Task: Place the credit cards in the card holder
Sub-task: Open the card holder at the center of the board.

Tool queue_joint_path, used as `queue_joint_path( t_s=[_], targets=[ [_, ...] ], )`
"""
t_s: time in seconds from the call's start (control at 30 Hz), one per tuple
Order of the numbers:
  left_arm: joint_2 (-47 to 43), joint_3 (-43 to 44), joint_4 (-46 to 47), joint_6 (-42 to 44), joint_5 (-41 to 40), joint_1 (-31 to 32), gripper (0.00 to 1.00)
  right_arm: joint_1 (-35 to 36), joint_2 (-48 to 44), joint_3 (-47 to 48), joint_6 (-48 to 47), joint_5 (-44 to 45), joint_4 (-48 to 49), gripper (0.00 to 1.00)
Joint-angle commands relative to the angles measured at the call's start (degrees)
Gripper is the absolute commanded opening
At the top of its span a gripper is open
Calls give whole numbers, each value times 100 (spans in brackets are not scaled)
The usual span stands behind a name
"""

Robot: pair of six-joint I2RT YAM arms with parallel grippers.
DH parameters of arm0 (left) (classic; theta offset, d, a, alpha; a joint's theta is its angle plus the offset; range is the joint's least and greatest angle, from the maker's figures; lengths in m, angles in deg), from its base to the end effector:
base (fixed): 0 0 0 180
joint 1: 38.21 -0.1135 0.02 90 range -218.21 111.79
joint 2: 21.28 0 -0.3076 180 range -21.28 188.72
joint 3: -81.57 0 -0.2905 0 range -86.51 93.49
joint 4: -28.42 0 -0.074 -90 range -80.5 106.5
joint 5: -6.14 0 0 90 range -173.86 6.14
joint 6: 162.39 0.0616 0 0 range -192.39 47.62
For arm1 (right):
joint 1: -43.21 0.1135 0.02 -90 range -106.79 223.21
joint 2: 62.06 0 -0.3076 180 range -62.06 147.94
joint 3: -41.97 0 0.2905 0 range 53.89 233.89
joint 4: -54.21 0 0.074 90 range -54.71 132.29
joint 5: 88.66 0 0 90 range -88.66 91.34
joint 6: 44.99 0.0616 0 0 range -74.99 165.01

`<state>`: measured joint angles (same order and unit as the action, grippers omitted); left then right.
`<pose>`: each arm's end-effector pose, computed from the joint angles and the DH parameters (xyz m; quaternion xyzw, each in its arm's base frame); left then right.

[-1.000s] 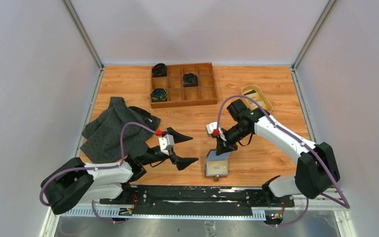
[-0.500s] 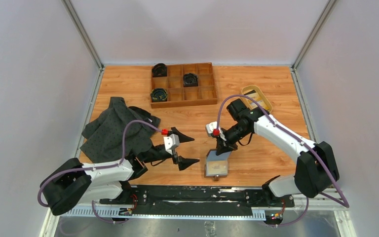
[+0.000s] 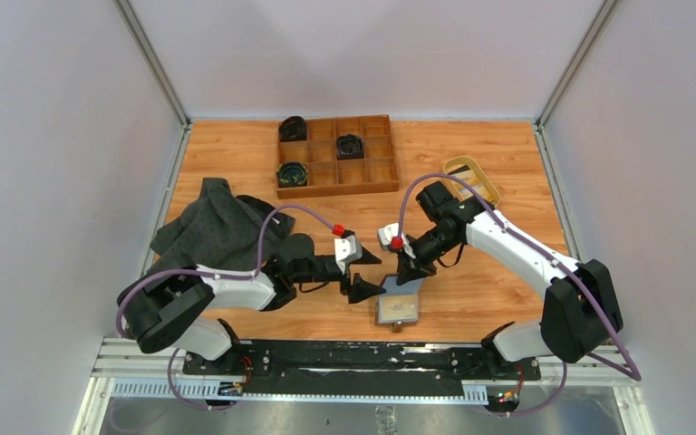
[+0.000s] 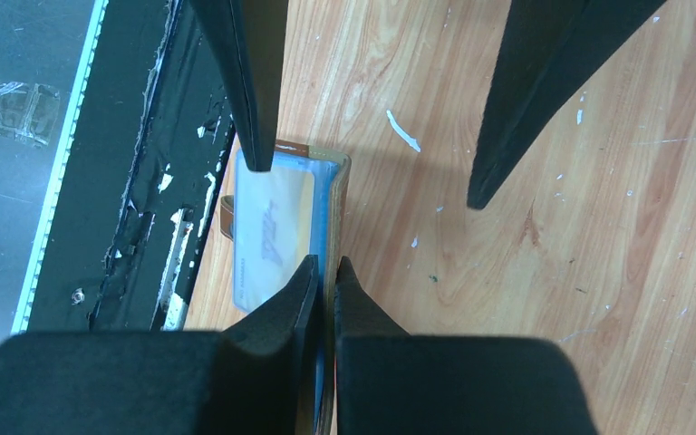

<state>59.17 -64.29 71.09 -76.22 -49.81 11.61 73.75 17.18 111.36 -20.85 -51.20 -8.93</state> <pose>0.1636 -0.2472 0.1988 0.4568 0.5636 -0.4858 0.4875 0.2175 0.1851 0.2594 -0.7048 0.5423 0.3769 0.2592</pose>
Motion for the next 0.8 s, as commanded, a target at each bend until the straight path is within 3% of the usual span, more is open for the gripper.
queue_joint_path(
  t_s=[0.0,0.23,0.47,0.5,0.6,0.67,0.77],
  targets=[
    [315,267,32,-100,119,139,75,-82,29,143,-116,-222,-204,0],
    [742,547,34,-409,244,150,53,-76,22,151,-124,-239,-223,0],
    [894,617,39,-487,349,151,0,-80,23,150,-138,-240,-239,0],
    [874,606,43,-521,318,151,0,-78,14,155,-137,-238,-239,1],
    [721,498,113,-662,144,151,0,-87,-9,167,-97,-235,-257,21],
    [571,308,287,-796,-25,151,0,-91,-34,180,3,-216,-258,45],
    [345,-86,701,-1113,-364,151,0,-204,-109,230,182,-202,-254,70]
  ],
)
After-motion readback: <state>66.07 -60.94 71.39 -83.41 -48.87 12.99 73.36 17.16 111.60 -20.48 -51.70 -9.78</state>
